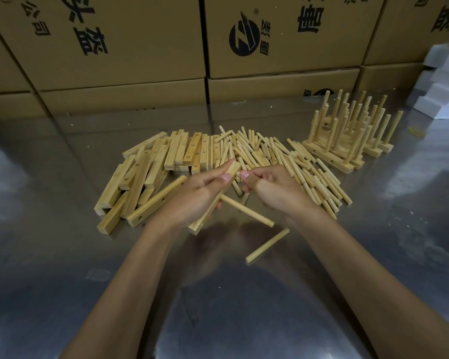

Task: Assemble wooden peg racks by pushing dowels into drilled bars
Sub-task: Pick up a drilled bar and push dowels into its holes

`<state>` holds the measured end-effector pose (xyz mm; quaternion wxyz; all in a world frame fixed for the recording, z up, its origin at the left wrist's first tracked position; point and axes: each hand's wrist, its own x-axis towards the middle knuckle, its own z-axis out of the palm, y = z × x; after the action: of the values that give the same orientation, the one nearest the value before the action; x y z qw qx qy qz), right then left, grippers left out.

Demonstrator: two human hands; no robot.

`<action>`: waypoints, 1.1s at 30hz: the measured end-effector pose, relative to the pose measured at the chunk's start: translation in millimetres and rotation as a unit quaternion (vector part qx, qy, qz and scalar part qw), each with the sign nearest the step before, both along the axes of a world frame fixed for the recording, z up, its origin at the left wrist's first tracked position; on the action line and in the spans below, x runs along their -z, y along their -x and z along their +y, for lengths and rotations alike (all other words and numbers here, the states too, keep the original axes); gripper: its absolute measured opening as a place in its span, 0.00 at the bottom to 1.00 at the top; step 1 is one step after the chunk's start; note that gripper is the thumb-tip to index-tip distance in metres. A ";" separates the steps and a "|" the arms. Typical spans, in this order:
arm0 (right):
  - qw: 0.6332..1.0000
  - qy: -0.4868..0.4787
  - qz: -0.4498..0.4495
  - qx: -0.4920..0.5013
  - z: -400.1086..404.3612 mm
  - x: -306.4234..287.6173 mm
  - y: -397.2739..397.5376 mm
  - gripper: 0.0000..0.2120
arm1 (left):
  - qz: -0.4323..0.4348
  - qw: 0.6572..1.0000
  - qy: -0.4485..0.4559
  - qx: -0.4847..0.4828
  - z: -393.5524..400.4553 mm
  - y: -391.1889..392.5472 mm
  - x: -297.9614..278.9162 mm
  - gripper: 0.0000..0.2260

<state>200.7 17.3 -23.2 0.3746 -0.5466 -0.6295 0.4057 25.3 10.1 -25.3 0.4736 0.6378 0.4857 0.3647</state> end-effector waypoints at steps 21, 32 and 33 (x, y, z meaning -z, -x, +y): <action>0.972 0.020 -0.194 -0.132 11.6 -13.2 -39.4 0.10 | -0.259 0.925 0.173 -0.218 12.8 50.9 -7.4 0.10; 0.937 -0.149 -0.312 0.049 17.7 2.8 -36.2 0.10 | -0.286 0.903 0.158 -0.280 11.8 45.9 -7.3 0.07; 0.929 -0.170 -0.317 0.083 20.1 3.4 -40.0 0.09 | -0.287 0.901 0.155 -0.287 11.8 46.5 -7.2 0.07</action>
<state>240.7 37.4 -26.6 0.2746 -0.6253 -0.7275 0.0657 -21.2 21.8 -18.0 0.5599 0.2571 0.5413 0.5722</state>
